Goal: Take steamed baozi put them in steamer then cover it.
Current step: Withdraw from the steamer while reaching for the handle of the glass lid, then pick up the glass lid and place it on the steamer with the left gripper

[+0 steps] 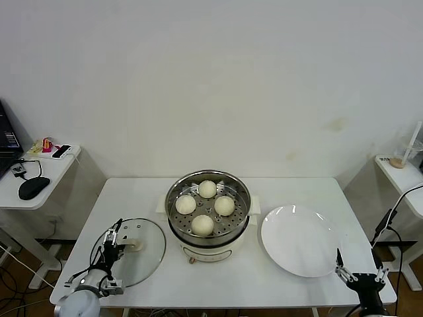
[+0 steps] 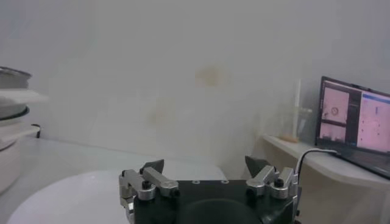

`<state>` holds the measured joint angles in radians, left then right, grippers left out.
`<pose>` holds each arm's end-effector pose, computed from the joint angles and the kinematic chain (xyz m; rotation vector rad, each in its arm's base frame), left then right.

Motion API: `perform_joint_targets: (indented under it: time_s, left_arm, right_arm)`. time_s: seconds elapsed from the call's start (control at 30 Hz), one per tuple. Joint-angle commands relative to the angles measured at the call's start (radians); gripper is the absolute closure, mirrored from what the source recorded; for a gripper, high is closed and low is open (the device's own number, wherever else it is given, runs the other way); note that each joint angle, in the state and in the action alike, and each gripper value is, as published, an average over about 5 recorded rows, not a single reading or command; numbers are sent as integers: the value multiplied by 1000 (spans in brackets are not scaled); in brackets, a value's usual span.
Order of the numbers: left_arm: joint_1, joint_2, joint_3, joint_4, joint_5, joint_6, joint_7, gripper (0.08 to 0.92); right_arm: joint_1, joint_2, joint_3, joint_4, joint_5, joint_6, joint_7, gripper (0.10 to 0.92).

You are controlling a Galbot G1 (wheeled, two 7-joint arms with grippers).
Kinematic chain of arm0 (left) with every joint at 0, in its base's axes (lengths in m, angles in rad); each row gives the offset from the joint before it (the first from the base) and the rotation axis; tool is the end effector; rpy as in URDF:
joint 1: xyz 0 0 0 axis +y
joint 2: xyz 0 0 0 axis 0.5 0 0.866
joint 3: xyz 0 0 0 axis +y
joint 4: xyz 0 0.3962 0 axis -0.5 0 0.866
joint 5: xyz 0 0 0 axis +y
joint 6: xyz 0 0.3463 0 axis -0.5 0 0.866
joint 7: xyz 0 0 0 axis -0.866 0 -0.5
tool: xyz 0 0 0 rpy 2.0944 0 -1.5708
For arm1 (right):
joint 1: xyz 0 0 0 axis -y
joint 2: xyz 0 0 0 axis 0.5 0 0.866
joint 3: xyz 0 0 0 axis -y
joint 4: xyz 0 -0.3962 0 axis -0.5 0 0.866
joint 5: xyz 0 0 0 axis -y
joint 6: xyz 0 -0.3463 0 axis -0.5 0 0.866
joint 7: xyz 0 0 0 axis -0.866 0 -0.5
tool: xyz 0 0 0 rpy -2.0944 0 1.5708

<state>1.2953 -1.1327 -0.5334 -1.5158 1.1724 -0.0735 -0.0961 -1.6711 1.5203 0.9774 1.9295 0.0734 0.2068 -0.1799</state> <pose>0.2432 0.1792 -0.4480 -0.2657 -2.1051 -2.1694 0.0805 -0.1558 -0.3870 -0.2846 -3.0589 0.3390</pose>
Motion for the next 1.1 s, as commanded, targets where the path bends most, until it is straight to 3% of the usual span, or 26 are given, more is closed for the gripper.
perform_joint_targets:
  time_s: [0.03,0.43,0.77,1.1]
  left_arm:
    - [-38,-10,6,36,-16,-3,-1,207]
    - [-2,-29,-8,15,-5,-28,-61,545]
    - [30,-22,-51,-98,-11,-23,-112,825]
    - [85,74,-148,-264,-127,78,-39,859]
  right_arm:
    - [-4,3,2,1,-5,0,1,203]
    - [-3,-7,-20,1,15,-16,-3,203]
    - [-2,-27,-52,8,33,-29,-10,203]
    - [-3,-34,-76,13,16,-30,-13,203]
